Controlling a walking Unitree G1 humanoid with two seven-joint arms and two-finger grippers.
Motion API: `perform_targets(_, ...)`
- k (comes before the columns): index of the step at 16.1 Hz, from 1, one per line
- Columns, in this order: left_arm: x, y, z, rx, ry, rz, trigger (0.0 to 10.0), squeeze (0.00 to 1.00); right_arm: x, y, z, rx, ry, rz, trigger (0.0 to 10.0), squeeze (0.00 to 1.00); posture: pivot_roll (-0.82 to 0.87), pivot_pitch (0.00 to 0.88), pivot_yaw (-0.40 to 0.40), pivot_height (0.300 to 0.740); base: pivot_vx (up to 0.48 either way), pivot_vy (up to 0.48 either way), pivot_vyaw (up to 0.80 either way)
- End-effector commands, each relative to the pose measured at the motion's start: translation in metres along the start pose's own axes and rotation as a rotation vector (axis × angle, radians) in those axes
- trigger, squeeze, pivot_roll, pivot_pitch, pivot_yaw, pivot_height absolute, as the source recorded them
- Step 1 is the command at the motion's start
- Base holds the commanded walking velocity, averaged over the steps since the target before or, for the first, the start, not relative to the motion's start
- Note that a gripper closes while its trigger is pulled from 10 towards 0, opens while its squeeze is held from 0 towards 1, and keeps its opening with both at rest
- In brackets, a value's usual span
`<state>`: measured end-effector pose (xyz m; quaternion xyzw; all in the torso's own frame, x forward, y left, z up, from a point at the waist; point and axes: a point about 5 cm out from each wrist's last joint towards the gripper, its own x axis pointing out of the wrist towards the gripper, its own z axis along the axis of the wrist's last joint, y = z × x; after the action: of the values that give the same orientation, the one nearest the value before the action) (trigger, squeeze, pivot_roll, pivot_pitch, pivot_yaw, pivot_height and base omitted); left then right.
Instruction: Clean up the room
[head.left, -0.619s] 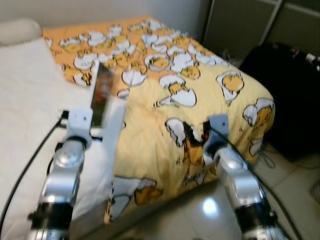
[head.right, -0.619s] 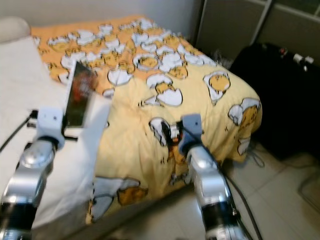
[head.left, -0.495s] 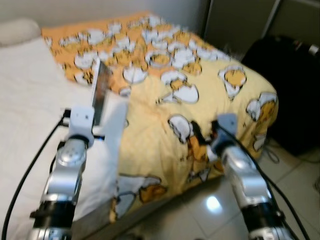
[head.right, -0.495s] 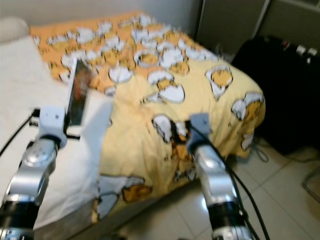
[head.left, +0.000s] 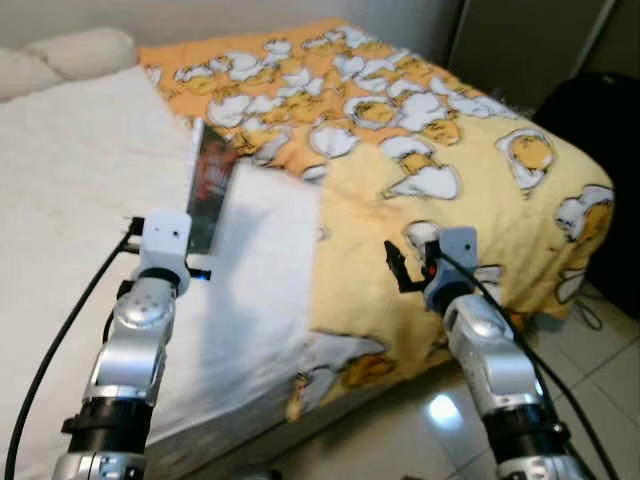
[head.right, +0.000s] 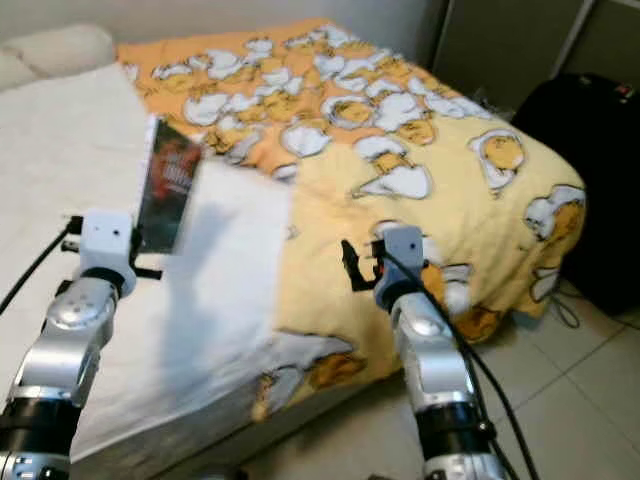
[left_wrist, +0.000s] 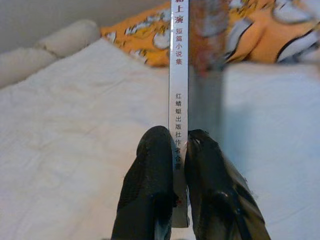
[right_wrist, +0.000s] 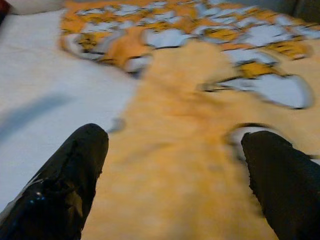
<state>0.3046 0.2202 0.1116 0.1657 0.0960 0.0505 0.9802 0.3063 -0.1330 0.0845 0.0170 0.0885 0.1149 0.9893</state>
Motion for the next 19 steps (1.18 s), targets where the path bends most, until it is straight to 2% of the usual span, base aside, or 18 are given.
perform_targets(1,0.0015,0.0034,0.0145,0.008,-0.066,0.013,10.0,0.00,0.0023,0.0053,0.0059,-0.030,-0.020,0.033,10.0,0.00,-0.04,0.000,0.028,0.740,0.000,0.416,0.00)
perform_targets(4,0.0010,0.0032,0.0139,0.009,-0.064,0.015,10.0,0.00,0.0025,0.0063,0.0061,-0.052,-0.018,0.050,10.0,0.00,-0.04,0.000,0.025,0.740,0.000,0.420,0.40)
perform_targets(18,-0.0001,0.0022,0.0124,0.000,-0.060,0.031,10.0,0.00,0.0060,0.0028,0.0064,-0.040,-0.008,0.045,10.0,0.00,-0.03,0.000,0.002,0.740,0.000,0.419,0.00)
perform_targets(19,-0.0002,0.0021,0.0128,0.022,-0.062,0.027,10.0,0.00,0.0064,0.0032,0.0062,-0.038,-0.008,0.047,10.0,0.00,-0.02,0.000,0.002,0.740,0.000,0.000,0.00)
